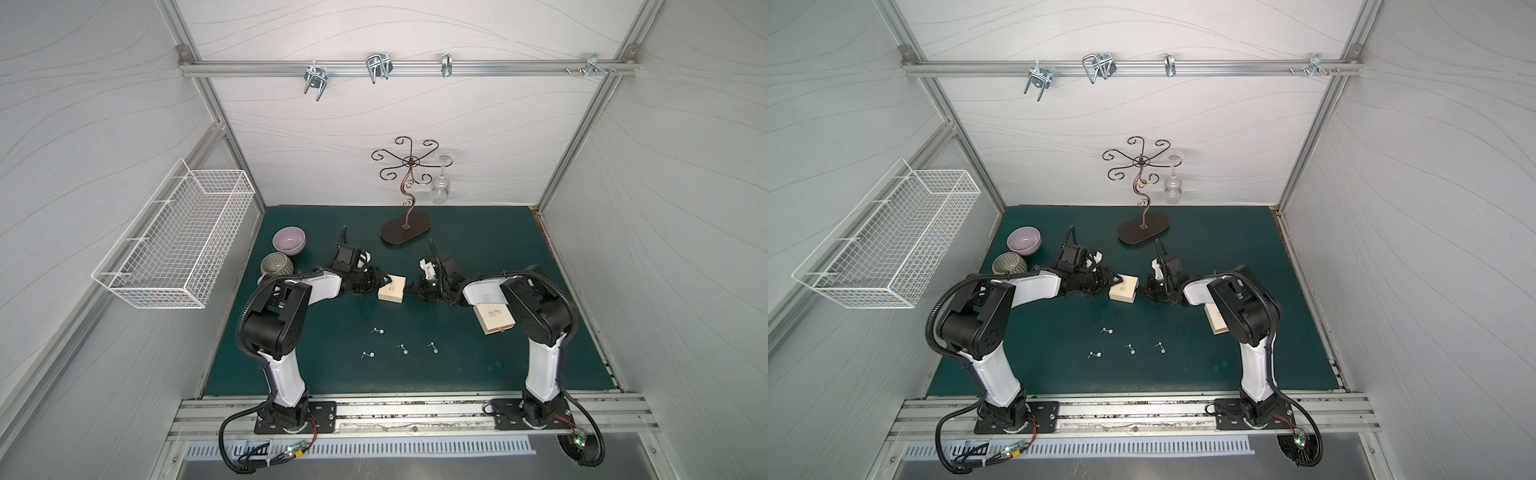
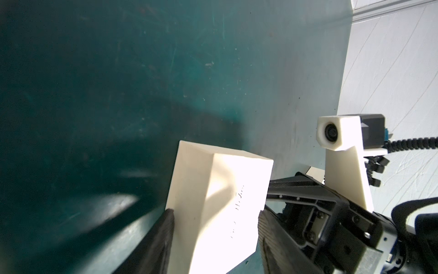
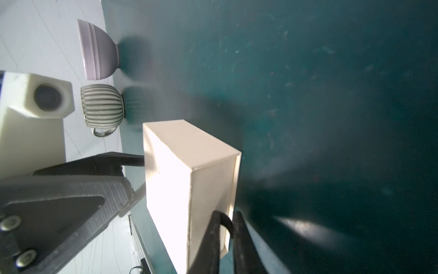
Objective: Place the earrings into the drawer-style jewelry box
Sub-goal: Open the drawer in the jewelry box.
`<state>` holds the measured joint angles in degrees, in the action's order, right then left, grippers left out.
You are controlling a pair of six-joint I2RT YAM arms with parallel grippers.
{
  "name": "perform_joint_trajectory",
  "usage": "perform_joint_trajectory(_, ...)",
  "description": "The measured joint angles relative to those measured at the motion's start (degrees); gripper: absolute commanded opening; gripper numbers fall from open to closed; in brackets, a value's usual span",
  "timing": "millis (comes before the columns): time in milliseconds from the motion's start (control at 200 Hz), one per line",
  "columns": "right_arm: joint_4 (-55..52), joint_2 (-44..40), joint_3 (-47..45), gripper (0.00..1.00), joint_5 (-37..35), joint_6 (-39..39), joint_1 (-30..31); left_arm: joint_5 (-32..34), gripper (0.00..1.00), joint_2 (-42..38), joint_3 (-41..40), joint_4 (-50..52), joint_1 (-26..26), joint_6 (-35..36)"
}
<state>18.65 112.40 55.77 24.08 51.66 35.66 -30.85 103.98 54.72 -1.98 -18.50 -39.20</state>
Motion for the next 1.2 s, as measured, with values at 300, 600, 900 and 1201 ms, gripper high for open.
perform_joint_trajectory(300, 0.17, 0.07, 0.11, 0.0, 1.4, -0.7, -1.07, 0.52, 0.62, 0.0, 0.26, 1.53, -0.02, 1.11)
perform_joint_trajectory(600, -1.51, 0.07, 1.07, 0.0, 1.49, -2.71, -2.51, 2.86, 0.51, 0.09, 1.64, 2.58, -0.02, 2.99)
perform_joint_trajectory(900, -2.4, 0.04, 1.29, 0.0, 1.51, -3.72, -3.85, 3.15, 0.36, 1.53, 1.86, 2.89, -0.04, 4.33)
perform_joint_trajectory(1201, -3.04, -0.98, 0.63, 0.0, 1.51, -5.11, -5.09, 2.99, 0.31, 1.9, 2.67, 3.13, -0.04, 5.62)
